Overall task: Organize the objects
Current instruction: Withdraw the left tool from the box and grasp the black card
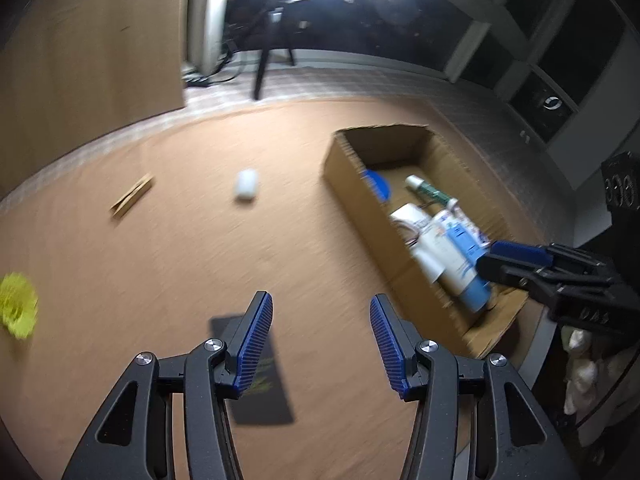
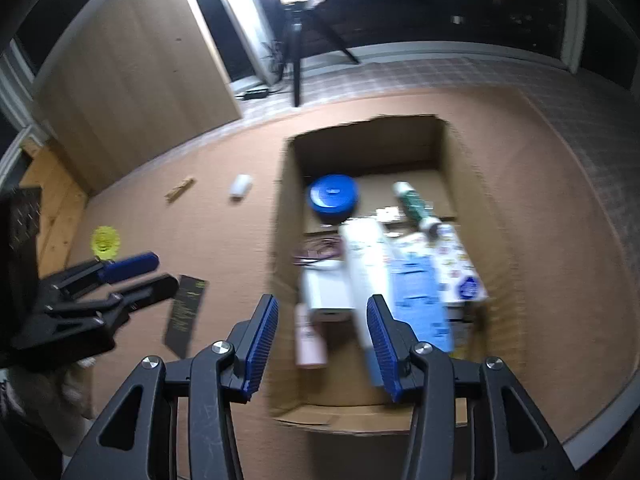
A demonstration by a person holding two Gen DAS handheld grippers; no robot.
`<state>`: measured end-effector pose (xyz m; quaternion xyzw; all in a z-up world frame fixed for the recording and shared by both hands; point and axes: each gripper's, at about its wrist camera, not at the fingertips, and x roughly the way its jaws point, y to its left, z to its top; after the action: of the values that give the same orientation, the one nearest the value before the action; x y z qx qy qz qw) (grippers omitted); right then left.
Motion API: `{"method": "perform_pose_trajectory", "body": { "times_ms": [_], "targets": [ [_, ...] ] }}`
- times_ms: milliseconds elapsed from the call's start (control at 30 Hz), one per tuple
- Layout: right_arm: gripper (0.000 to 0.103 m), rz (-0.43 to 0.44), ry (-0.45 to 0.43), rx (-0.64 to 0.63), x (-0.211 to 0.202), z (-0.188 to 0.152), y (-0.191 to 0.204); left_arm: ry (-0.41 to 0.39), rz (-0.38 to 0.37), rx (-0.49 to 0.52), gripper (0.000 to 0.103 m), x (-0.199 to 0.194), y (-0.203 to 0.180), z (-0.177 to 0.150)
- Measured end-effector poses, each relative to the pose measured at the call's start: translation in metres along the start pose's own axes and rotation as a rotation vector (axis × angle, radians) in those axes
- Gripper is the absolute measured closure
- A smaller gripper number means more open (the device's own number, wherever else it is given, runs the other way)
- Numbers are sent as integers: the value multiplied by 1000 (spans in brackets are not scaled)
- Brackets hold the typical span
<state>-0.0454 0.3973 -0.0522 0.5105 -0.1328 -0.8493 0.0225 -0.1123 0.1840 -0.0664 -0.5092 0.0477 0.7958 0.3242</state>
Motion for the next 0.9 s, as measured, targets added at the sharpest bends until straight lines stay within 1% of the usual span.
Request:
{"method": "perform_pose_trajectory", "body": {
  "times_ms": [167, 233, 367, 500, 633, 900],
  "targets": [
    [60, 39, 11, -40, 10, 0, 33, 39, 55, -37, 47, -5, 26, -23],
    [60, 42, 18, -51, 14, -1, 42, 70, 97, -50, 41, 0, 34, -31],
    [59, 18, 24, -95, 20, -7, 62, 133, 143, -45, 39, 17, 39, -43],
    [59, -10, 14, -128, 19, -13, 73, 172, 169, -47, 39, 35, 39, -48],
    [57, -60, -4, -156, 16, -20, 80, 190, 194, -56, 39, 52, 35, -50],
    [56, -84, -30, -176, 2, -35, 84, 185, 243, -39, 40, 61, 31, -51]
  ]
}}
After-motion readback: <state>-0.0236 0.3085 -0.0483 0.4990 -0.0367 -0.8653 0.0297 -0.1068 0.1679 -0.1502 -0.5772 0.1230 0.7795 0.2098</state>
